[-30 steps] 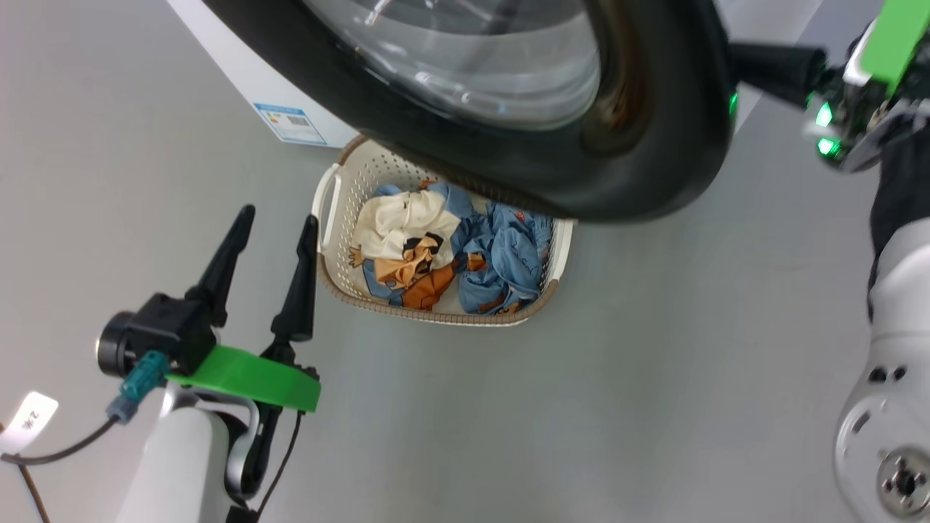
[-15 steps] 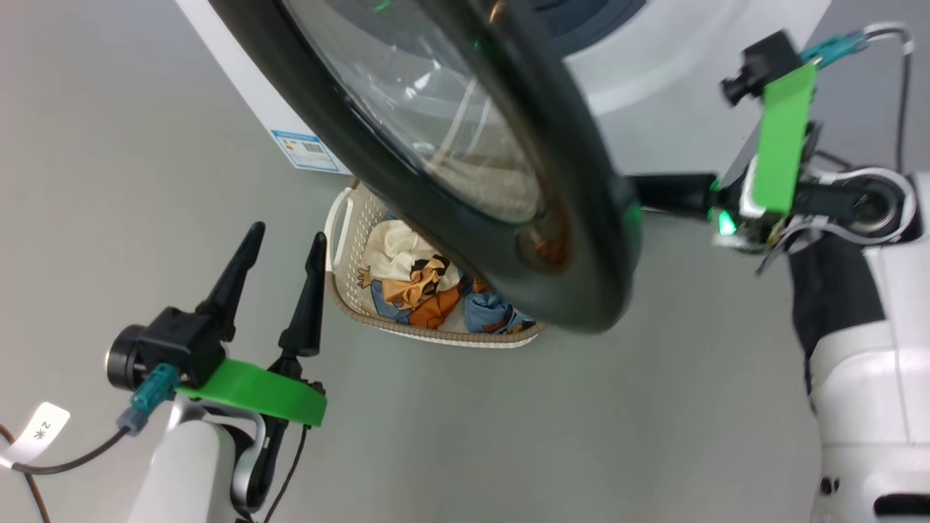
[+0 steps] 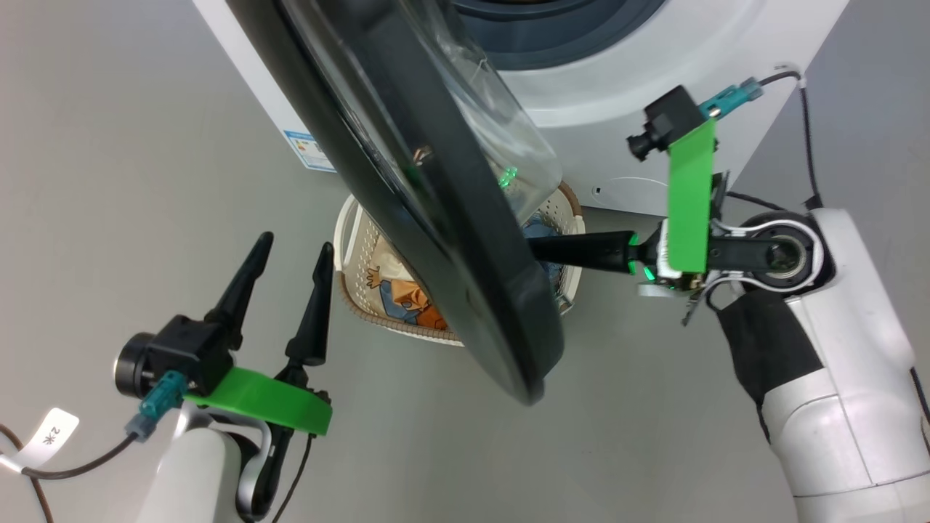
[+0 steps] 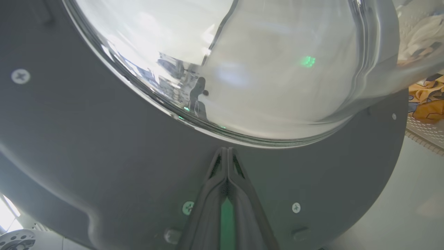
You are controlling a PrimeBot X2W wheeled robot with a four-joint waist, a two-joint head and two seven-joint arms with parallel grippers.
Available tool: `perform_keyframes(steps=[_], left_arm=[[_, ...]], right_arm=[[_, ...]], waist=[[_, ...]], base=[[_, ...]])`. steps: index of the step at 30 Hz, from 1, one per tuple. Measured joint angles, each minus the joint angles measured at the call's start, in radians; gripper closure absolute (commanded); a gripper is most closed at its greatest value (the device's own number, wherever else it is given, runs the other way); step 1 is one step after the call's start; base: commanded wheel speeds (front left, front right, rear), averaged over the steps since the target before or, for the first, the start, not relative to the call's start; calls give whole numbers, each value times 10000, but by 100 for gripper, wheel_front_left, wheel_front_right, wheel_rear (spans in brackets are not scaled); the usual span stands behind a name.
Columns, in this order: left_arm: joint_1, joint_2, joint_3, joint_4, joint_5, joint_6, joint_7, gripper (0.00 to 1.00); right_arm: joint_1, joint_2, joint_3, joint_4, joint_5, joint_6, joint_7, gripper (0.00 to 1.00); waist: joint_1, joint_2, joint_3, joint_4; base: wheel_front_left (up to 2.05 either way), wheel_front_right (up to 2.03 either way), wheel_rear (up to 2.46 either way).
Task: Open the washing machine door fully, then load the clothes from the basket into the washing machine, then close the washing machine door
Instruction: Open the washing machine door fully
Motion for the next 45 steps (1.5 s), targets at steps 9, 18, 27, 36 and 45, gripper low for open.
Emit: perform_keyframes(steps=[9,18,27,36,45], left_arm=[[-3,-13,-8,8,0,0,0,0],[-5,-35,15,17,-2,0,0,0],[-5,-35,209,79,0,0,0,0],[28,105,569,136,13,0,0,0],[258,372,890,161,13,0,0,0]], right_arm=[[0,-40,1751,142,901,0,-796,100],[-3,-31,2355,499,1143,0,-1223,100],[208,90,1607,336,953,0,-1588,100],[1710,81,-554,-600,213,0,-2140,100],[2559,148,-2119,-2127,-1893,0,-4270,0]], waist=[[0,0,30,76],[0,0,-1,108],[0,0,-136,-131],[0,0,-509,-606],[0,0,-875,-1121]], base=[[0,0,0],[0,0,0],[0,0,0],[0,0,0],[0,0,0]])
